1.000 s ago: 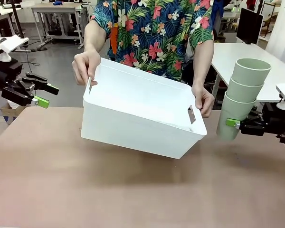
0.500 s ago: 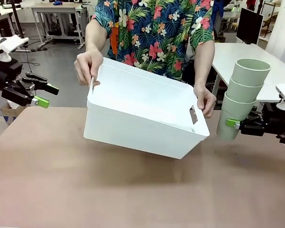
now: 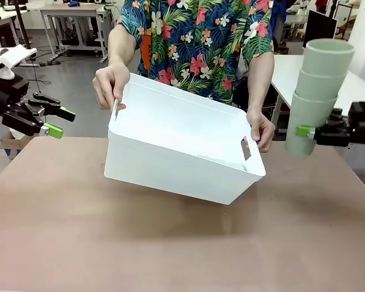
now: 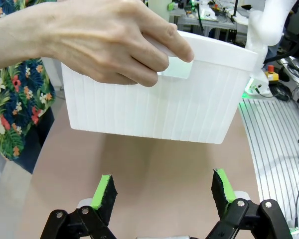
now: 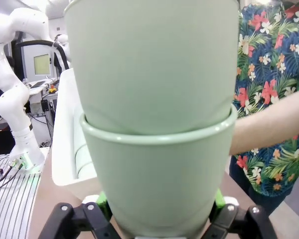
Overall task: Stack the cups and store them in the basket.
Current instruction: Place the stack of Reusable plastic cups into the Pantry Basket.
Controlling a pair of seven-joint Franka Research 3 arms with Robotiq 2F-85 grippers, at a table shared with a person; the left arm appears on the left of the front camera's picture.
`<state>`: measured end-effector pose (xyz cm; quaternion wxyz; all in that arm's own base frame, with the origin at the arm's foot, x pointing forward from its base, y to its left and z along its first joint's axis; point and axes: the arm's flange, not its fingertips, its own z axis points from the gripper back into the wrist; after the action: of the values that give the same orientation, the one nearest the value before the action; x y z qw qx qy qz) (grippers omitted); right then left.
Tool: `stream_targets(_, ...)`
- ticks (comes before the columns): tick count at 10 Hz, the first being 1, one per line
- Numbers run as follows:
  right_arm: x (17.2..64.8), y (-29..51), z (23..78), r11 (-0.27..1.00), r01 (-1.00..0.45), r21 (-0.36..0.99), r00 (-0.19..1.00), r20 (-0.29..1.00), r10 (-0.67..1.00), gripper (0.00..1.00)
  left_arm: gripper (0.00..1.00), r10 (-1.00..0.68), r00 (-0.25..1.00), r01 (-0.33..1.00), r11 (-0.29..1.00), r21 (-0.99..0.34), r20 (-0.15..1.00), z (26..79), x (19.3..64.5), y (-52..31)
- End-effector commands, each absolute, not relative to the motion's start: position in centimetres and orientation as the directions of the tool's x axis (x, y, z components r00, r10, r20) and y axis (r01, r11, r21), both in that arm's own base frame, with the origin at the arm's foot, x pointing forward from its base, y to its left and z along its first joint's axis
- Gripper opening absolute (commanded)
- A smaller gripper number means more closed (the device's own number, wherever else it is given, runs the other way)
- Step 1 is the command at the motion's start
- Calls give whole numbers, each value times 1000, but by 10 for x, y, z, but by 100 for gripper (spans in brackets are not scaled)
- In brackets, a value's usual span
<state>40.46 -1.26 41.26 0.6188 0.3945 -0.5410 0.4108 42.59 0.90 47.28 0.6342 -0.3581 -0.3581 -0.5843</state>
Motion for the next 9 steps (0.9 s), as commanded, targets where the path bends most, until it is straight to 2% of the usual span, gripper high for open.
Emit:
stream_targets(1, 405, 18, 458, 396, -917, 47, 114, 983, 146, 85, 100, -484, 70, 997, 73, -39, 872, 475, 426, 8)
stream_targets(6, 401, 97, 526, 421, -907, -29, 97, 957, 273, 85, 100, -484, 70, 997, 73, -39, 872, 475, 426, 8)
stream_targets(9, 385, 136, 539, 403, -913, -70, 85, 932, 353, 85, 100, -484, 70, 997, 73, -39, 872, 475, 426, 8)
